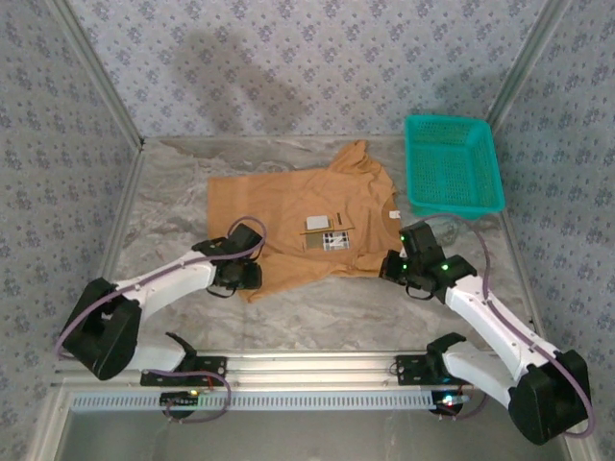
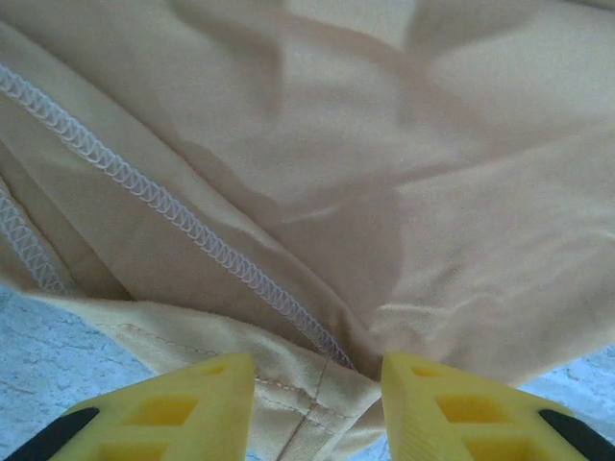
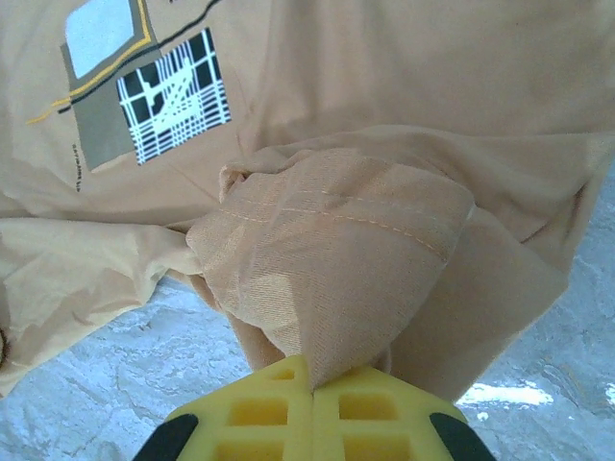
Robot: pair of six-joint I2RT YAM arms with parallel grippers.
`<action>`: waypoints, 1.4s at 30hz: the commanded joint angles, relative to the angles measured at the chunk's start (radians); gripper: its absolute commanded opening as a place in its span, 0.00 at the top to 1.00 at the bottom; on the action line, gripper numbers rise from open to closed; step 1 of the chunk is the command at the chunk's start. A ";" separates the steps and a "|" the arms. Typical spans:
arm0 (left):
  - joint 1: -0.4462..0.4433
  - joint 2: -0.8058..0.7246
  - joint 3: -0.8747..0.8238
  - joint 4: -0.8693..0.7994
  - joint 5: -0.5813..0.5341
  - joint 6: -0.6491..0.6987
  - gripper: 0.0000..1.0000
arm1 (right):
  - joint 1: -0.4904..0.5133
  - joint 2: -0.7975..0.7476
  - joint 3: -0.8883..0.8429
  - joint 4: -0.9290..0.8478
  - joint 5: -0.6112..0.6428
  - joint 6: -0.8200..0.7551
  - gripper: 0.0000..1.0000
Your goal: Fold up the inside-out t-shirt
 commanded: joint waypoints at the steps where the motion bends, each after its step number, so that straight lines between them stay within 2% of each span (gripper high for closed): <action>1: -0.035 0.031 0.047 -0.033 -0.043 0.021 0.61 | -0.008 0.010 0.010 -0.003 -0.010 -0.002 1.00; 7: -0.063 0.112 0.065 -0.071 -0.087 0.034 0.65 | -0.018 0.011 0.013 -0.012 -0.018 -0.004 1.00; 13: -0.064 0.108 0.060 -0.096 -0.139 0.039 0.69 | -0.030 -0.002 0.020 -0.024 -0.020 -0.008 1.00; 14: -0.064 0.107 0.060 -0.096 -0.142 0.039 0.71 | -0.033 -0.004 0.020 -0.024 -0.019 -0.008 1.00; 17: -0.062 0.107 0.065 -0.096 -0.145 0.040 0.91 | -0.040 -0.008 0.020 -0.024 -0.019 -0.008 1.00; 19: -0.063 0.100 0.068 -0.097 -0.149 0.038 1.00 | -0.044 -0.009 0.020 -0.024 -0.021 -0.010 1.00; 25: -0.045 0.009 0.082 -0.166 -0.171 0.036 1.00 | -0.064 -0.010 0.040 -0.058 -0.018 -0.015 1.00; 29: 0.008 -0.112 0.121 -0.225 -0.190 0.039 1.00 | -0.087 -0.010 0.077 -0.070 -0.007 -0.026 1.00; 35: 0.165 -0.315 0.248 -0.235 -0.201 0.064 1.00 | -0.146 0.029 0.216 -0.073 -0.018 -0.053 1.00; 42: 0.326 -0.412 0.368 -0.229 -0.158 0.116 1.00 | -0.161 0.060 0.365 -0.105 -0.024 -0.104 1.00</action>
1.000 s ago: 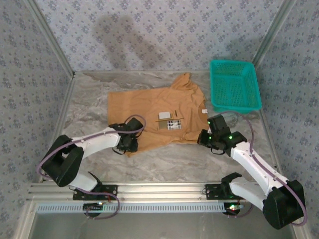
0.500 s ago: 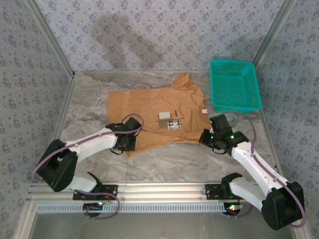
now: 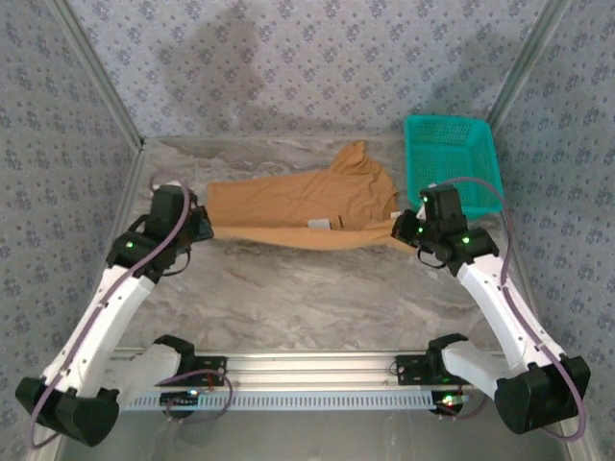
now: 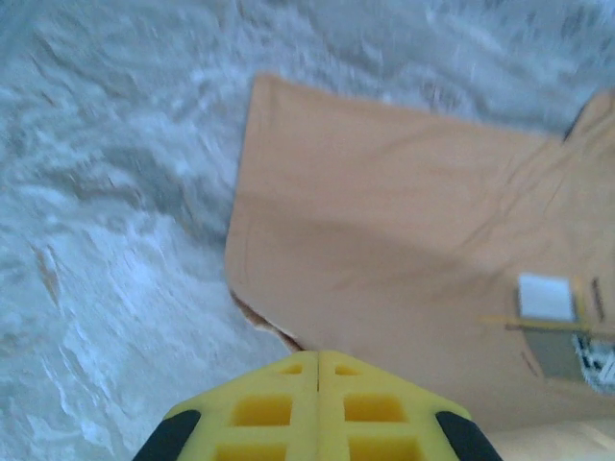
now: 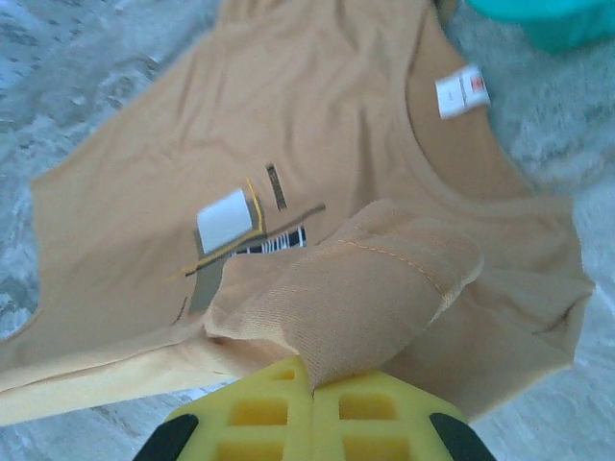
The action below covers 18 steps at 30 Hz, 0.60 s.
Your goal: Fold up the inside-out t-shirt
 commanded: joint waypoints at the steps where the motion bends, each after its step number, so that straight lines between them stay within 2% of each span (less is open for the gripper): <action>1: 0.035 -0.019 0.005 -0.023 0.036 0.039 1.00 | -0.005 -0.005 0.036 -0.039 -0.010 -0.042 1.00; 5: 0.035 -0.060 -0.111 -0.020 0.124 -0.004 1.00 | 0.010 -0.028 -0.042 -0.071 -0.085 -0.019 1.00; 9: 0.033 -0.192 -0.288 -0.071 0.204 -0.072 1.00 | 0.080 -0.125 -0.224 -0.133 -0.108 0.034 1.00; 11: 0.018 -0.283 -0.351 -0.123 0.190 -0.134 1.00 | 0.114 -0.184 -0.325 -0.144 -0.120 0.081 1.00; 14: -0.052 -0.387 -0.387 -0.112 0.173 -0.207 1.00 | 0.146 -0.258 -0.444 -0.128 -0.120 0.150 1.00; 18: -0.053 -0.327 -0.383 -0.070 0.151 -0.190 1.00 | 0.144 -0.268 -0.439 -0.078 -0.085 0.175 1.00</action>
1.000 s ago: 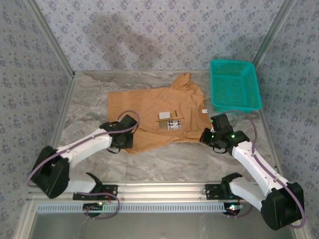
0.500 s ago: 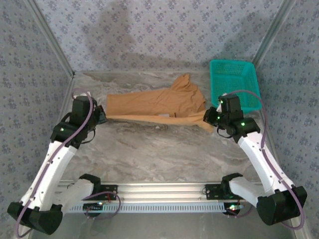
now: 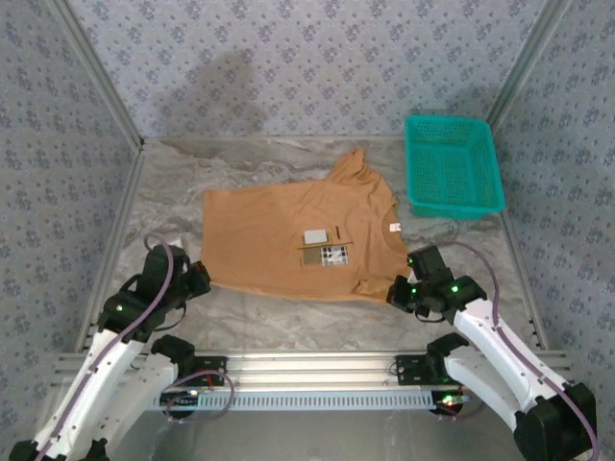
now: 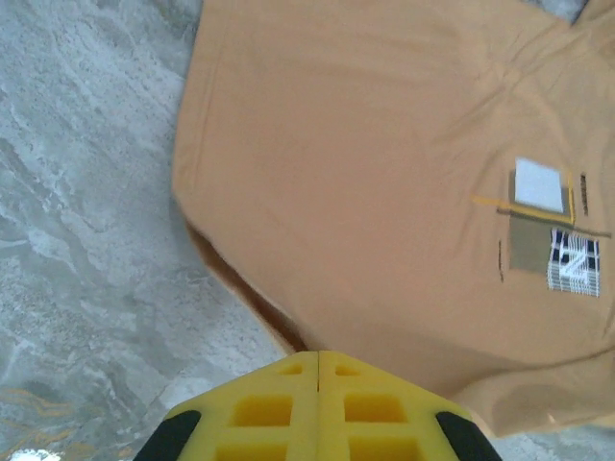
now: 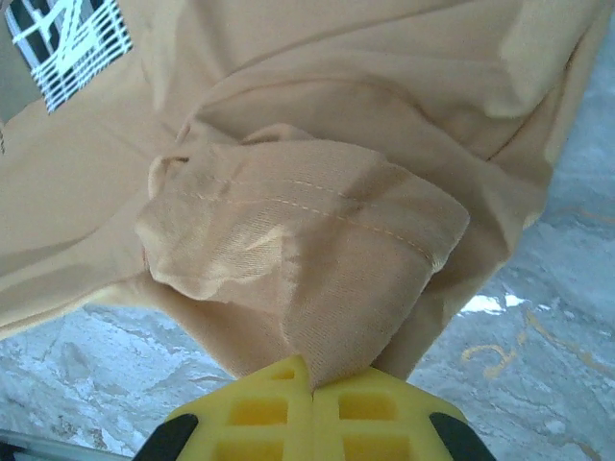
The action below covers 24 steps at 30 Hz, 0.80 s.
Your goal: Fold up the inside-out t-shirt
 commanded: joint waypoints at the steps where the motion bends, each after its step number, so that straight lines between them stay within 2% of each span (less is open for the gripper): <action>1: -0.003 0.094 0.024 0.038 -0.002 -0.016 1.00 | 0.003 -0.002 0.050 0.042 0.034 0.053 1.00; 6: 0.001 0.252 0.161 0.083 -0.021 0.043 1.00 | -0.049 0.109 0.226 0.084 0.090 -0.027 1.00; 9: 0.038 0.318 0.298 0.130 -0.040 0.107 1.00 | -0.094 0.236 0.416 0.061 0.085 -0.107 1.00; 13: 0.141 0.502 0.591 0.155 -0.024 0.207 1.00 | -0.157 0.464 0.828 -0.060 0.121 -0.250 1.00; 17: 0.205 0.693 0.915 0.150 0.024 0.245 1.00 | -0.197 0.632 1.219 -0.143 0.119 -0.299 1.00; 24: 0.257 0.831 1.400 0.076 0.060 0.276 1.00 | -0.248 0.734 1.691 -0.231 0.098 -0.312 1.00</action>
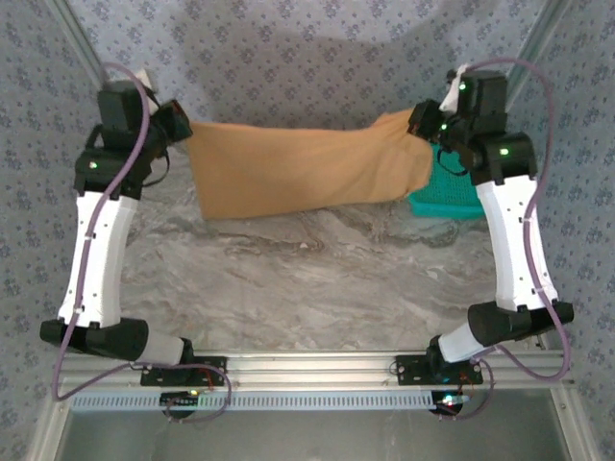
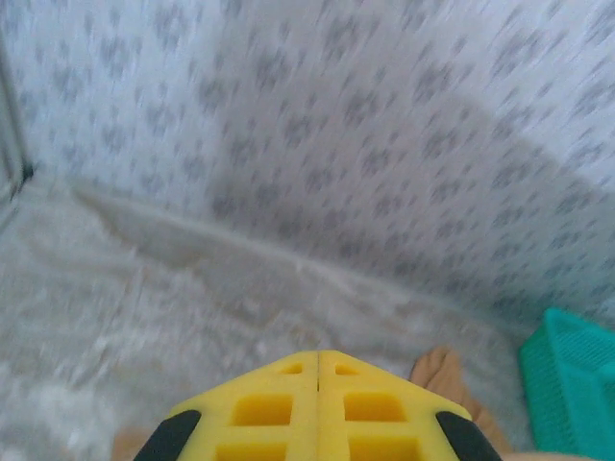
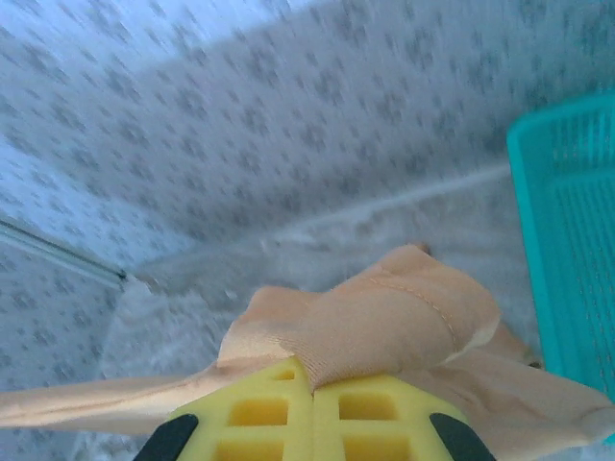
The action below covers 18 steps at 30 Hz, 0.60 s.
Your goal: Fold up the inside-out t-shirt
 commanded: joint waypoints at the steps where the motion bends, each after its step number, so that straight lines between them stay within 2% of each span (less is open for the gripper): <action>1: 0.027 -0.019 0.192 -0.034 0.029 0.043 1.00 | -0.019 0.003 0.183 -0.095 -0.002 -0.039 1.00; 6: 0.046 -0.056 0.340 -0.036 0.031 0.063 1.00 | -0.033 -0.050 0.352 -0.116 0.000 -0.037 1.00; 12: 0.046 -0.135 0.376 -0.030 0.029 0.090 1.00 | -0.034 -0.179 0.360 -0.089 0.009 -0.050 1.00; 18: 0.046 -0.172 0.378 -0.056 0.022 0.125 1.00 | -0.033 -0.218 0.378 -0.101 0.042 -0.079 1.00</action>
